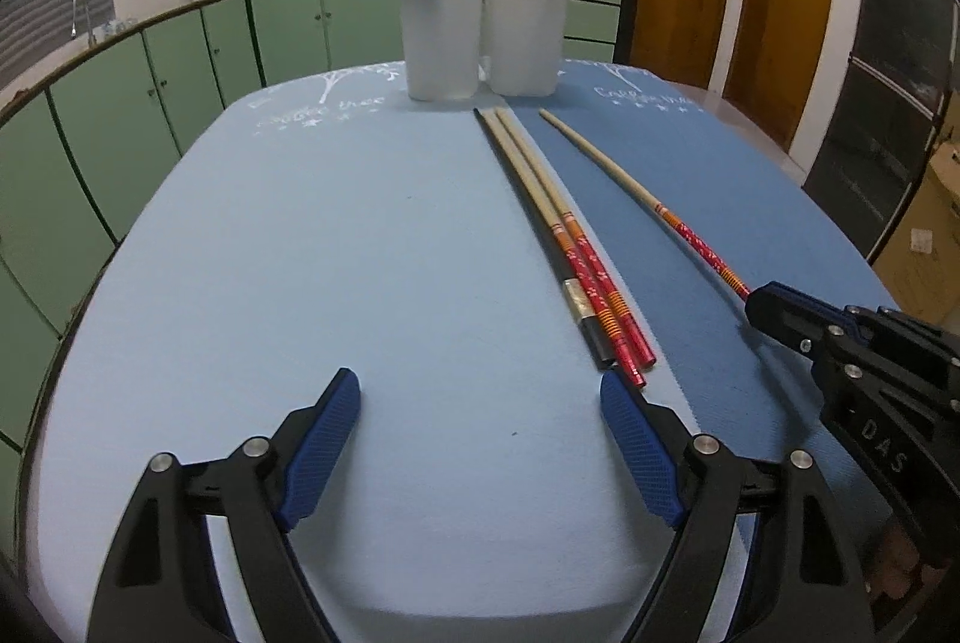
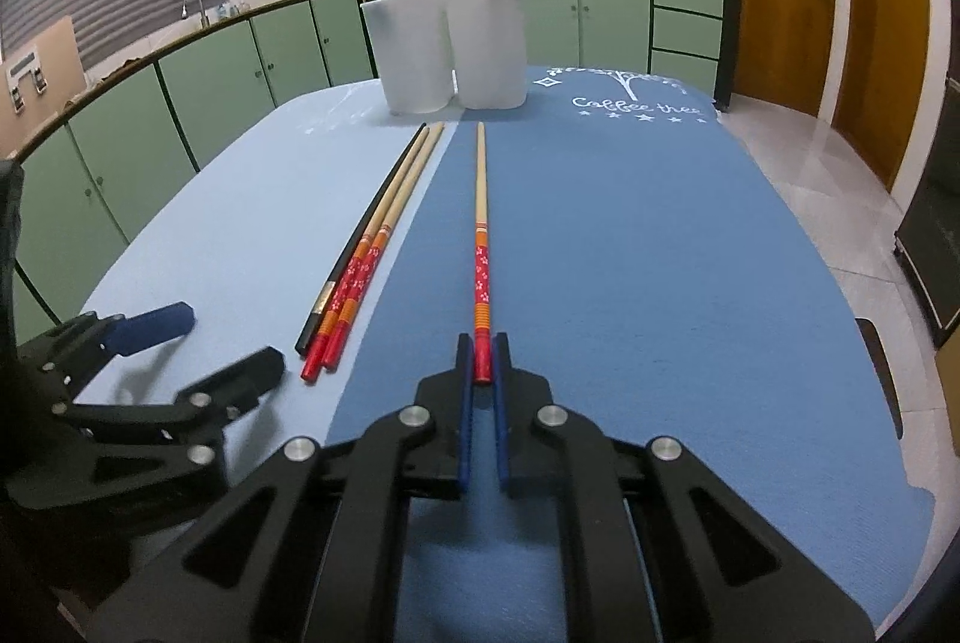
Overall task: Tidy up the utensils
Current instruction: 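Grasp a black chopstick with the left gripper while the right gripper lifts its chopstick, then carry both chopsticks over the white holder and open both grippers, then lower the left gripper and grasp a red-patterned chopstick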
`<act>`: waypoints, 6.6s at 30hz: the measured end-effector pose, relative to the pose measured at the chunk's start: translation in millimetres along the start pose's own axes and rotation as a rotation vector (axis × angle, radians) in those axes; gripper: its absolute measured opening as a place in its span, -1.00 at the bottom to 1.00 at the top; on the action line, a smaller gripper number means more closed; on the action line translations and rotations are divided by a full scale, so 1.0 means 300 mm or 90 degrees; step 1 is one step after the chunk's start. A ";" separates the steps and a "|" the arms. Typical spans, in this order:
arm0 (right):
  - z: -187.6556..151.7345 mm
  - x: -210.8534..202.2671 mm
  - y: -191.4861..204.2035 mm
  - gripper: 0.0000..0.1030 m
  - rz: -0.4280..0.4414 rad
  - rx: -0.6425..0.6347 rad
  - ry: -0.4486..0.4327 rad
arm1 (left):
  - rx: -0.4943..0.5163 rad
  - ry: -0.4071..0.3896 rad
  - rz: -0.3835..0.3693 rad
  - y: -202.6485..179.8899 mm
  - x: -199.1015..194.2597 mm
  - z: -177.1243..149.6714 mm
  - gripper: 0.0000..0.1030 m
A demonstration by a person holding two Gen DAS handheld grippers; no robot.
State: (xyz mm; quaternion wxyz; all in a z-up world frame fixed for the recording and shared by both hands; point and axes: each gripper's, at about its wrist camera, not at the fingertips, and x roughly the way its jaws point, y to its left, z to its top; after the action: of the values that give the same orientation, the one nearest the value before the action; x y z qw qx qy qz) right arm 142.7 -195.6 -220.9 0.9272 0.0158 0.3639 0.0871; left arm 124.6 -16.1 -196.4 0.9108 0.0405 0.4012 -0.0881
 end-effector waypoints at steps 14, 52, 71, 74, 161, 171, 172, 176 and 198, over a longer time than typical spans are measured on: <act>-0.001 -0.031 -0.038 -0.90 0.008 0.024 -0.015 | -0.003 -0.003 0.006 -0.059 0.031 0.036 0.00; 0.478 -0.371 -0.075 -0.90 0.068 -0.023 -0.124 | -0.007 -0.244 -0.073 0.034 -0.421 0.416 -0.85; 0.732 -0.371 -0.049 -0.91 0.104 -0.076 -0.116 | 0.004 -0.267 -0.085 0.077 -0.420 0.534 -0.86; 0.785 -0.388 -0.047 -0.91 0.112 -0.078 -0.132 | 0.009 -0.278 -0.087 0.080 -0.431 0.562 -0.87; 0.271 -0.135 -0.215 0.89 -0.017 0.095 -0.085 | -0.018 -0.108 -0.036 0.090 -0.120 0.179 0.71; 0.211 -0.174 -0.219 0.89 -0.016 0.099 -0.086 | 0.000 -0.031 -0.062 0.006 -0.058 0.051 0.71; 0.207 -0.174 -0.219 0.89 -0.014 0.100 -0.085 | 0.002 -0.025 -0.061 0.000 -0.053 0.045 0.71; 0.200 -0.183 -0.210 0.89 -0.010 0.098 -0.083 | 0.011 -0.003 -0.052 -0.023 -0.029 0.022 0.71; 0.152 -0.168 -0.137 0.89 0.018 0.075 -0.057 | -0.046 0.012 0.019 0.082 -0.005 -0.001 0.67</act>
State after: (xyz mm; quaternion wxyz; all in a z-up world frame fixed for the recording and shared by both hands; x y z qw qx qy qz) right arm 143.5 -243.3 -157.3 0.9387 0.0790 0.3265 0.0777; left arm 128.0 8.3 -195.5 0.9092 0.0142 0.4118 -0.0592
